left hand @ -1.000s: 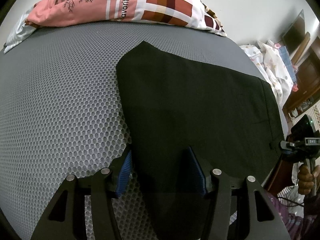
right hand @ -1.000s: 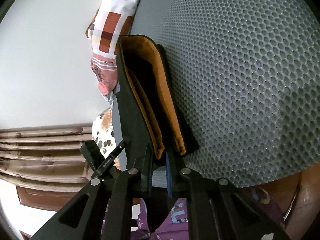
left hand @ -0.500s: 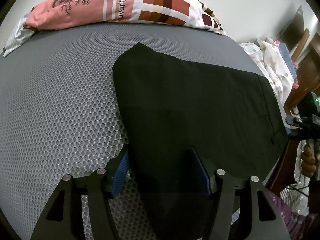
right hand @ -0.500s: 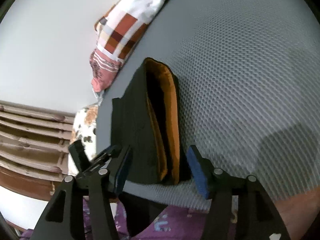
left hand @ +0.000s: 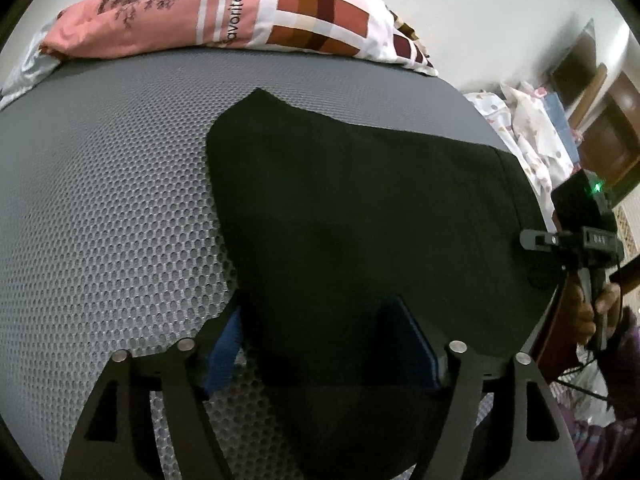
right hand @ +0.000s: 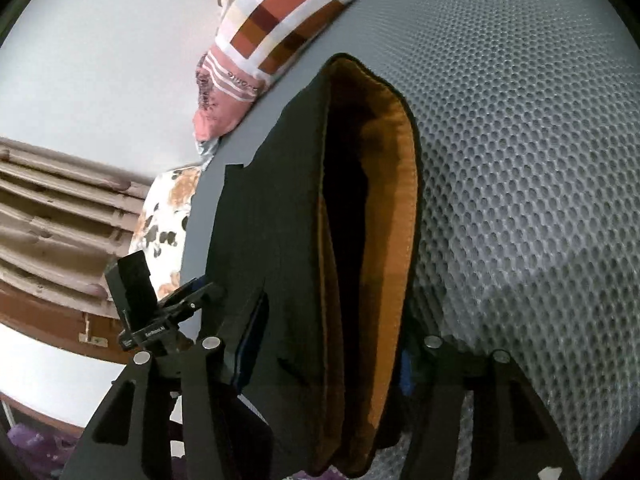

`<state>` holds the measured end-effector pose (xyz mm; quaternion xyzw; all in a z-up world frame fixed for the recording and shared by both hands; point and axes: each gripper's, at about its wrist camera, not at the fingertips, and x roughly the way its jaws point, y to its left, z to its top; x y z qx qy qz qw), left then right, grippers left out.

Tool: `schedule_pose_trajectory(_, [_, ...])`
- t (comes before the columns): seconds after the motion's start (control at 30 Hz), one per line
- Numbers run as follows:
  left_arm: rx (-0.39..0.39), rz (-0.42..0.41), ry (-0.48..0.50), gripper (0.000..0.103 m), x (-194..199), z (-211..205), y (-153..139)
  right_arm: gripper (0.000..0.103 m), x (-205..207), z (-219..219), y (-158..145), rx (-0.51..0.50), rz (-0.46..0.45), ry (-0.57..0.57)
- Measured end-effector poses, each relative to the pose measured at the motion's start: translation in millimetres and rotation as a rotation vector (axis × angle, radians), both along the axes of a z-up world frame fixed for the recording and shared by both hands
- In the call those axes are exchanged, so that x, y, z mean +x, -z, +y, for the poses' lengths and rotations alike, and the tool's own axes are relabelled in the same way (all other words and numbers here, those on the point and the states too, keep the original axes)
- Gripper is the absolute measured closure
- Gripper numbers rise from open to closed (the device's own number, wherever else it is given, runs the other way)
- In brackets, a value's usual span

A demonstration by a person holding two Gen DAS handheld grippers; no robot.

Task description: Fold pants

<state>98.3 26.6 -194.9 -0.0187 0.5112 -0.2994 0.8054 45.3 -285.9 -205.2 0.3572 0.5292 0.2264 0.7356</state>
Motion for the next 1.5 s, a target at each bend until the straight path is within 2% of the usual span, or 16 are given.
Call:
schedule_pose_trajectory(0.1, [0.02,-0.018,0.014,0.024,-2.0,-5.3,-0.2,0.062,4.6,-4.8,3.8,0.008,0.003,-0.026])
schedule_pose_trajectory(0.3, [0.054,-0.049,0.027,0.024,-2.6,-11.4,1.0,0.061,13.1,-17.7,11.6,0.092,0.105,-0.003])
schedule_pose_trajectory(0.37, [0.055,-0.042,0.027,0.024,-2.4,-11.7,1.2,0.062,12.3,-17.1,9.9,0.071,0.099,-0.005])
schedule_pose_trajectory(0.43, [0.06,-0.037,0.03,0.025,-2.0,-12.0,1.4,0.069,11.8,-14.0,6.9,0.019,0.083,-0.01])
schedule_pose_trajectory(0.5, [0.075,-0.041,0.034,0.026,-2.3,-14.0,1.2,0.071,10.4,-12.6,5.8,-0.003,0.074,-0.006])
schedule_pose_trajectory(0.57, [0.111,-0.06,0.037,0.032,-2.3,-17.5,0.7,0.074,9.2,-6.1,3.0,-0.045,0.057,-0.015])
schedule_pose_trajectory(0.63, [0.116,-0.066,0.032,0.041,-2.2,-17.1,-0.1,0.076,9.4,0.9,-0.9,-0.086,0.04,-0.02])
schedule_pose_trajectory(0.67, [0.116,-0.068,0.026,0.044,-1.9,-16.1,-0.7,0.076,9.3,-1.3,-1.4,-0.091,0.037,-0.019])
schedule_pose_trajectory(0.73, [0.124,-0.086,0.011,0.063,-1.9,-14.5,-4.1,0.078,8.6,-2.2,-2.4,-0.082,0.032,-0.01])
schedule_pose_trajectory(0.83, [0.162,-0.125,0.015,0.073,-4.7,-17.5,-8.1,0.079,7.7,1.4,-5.6,-0.073,0.024,-0.003])
schedule_pose_trajectory(1.1, [0.183,-0.155,-0.007,0.083,-5.3,-14.4,-15.3,0.082,10.0,10.0,-17.7,-0.043,-0.005,0.007])
schedule_pose_trajectory(1.5, [0.216,-0.192,-0.054,0.088,1.8,1.8,-28.6,0.083,31.3,36.3,-32.8,-0.005,-0.049,-0.029])
